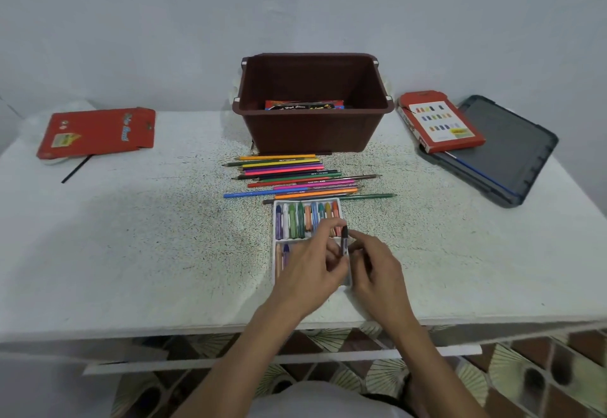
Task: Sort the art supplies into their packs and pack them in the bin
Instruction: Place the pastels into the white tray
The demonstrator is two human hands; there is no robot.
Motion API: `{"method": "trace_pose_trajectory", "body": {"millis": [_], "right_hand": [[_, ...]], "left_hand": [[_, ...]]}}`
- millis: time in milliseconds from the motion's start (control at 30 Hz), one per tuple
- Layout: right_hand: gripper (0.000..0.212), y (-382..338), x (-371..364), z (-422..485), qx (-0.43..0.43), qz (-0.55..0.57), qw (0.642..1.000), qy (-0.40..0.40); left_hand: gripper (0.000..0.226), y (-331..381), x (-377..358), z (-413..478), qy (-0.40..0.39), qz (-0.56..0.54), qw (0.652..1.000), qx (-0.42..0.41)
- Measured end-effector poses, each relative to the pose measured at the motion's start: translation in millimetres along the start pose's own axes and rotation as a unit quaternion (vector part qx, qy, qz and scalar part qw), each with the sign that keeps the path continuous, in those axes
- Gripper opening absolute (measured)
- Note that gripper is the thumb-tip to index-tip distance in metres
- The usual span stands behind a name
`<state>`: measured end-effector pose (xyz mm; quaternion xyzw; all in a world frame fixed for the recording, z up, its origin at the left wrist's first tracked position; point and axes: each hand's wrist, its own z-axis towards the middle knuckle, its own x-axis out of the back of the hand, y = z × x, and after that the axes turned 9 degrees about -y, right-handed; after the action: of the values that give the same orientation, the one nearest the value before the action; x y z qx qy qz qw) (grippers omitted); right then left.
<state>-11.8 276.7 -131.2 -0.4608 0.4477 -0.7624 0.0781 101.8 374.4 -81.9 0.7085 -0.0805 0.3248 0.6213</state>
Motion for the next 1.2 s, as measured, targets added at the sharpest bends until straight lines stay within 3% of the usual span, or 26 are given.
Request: {"method": "trace_pose_trajectory", "body": {"millis": [200, 267, 367, 467, 800, 1000, 1200], "right_hand": [[0.035, -1.3, 0.2, 0.4, -0.003, -0.001, 1.0, 0.008], [0.036, -1.0, -0.2, 0.4, 0.001, -0.001, 1.0, 0.011], [0.036, -0.2, -0.4, -0.5, 0.005, 0.0, 1.0, 0.013], [0.037, 0.2, -0.2, -0.7, 0.006, -0.005, 1.0, 0.008], [0.035, 2.5, 1.6, -0.5, 0.038, -0.024, 0.999, -0.002], [0.031, 5.3, 1.7, 0.1, 0.051, -0.027, 0.998, -0.003], [0.033, 4.8, 2.2, -0.2, 0.052, -0.031, 0.998, -0.011]], "left_hand": [[0.029, -12.3, -10.4, 2.1, 0.061, 0.162, 0.985, -0.004], [0.032, -19.0, -14.6, 1.9, 0.073, 0.197, 0.978, 0.001], [0.046, -25.2, -16.7, 1.4, 0.08, 0.203, 0.976, 0.017], [0.046, -26.9, -15.1, 2.1, 0.084, 0.193, 0.977, 0.026], [0.074, -28.8, -8.9, 7.9, 0.027, 0.237, 0.965, 0.11], [0.08, -40.0, -7.1, 3.3, 0.03, 0.289, 0.953, 0.088], [0.063, -54.8, 8.6, -3.6, 0.068, 0.262, 0.961, 0.057]]}}
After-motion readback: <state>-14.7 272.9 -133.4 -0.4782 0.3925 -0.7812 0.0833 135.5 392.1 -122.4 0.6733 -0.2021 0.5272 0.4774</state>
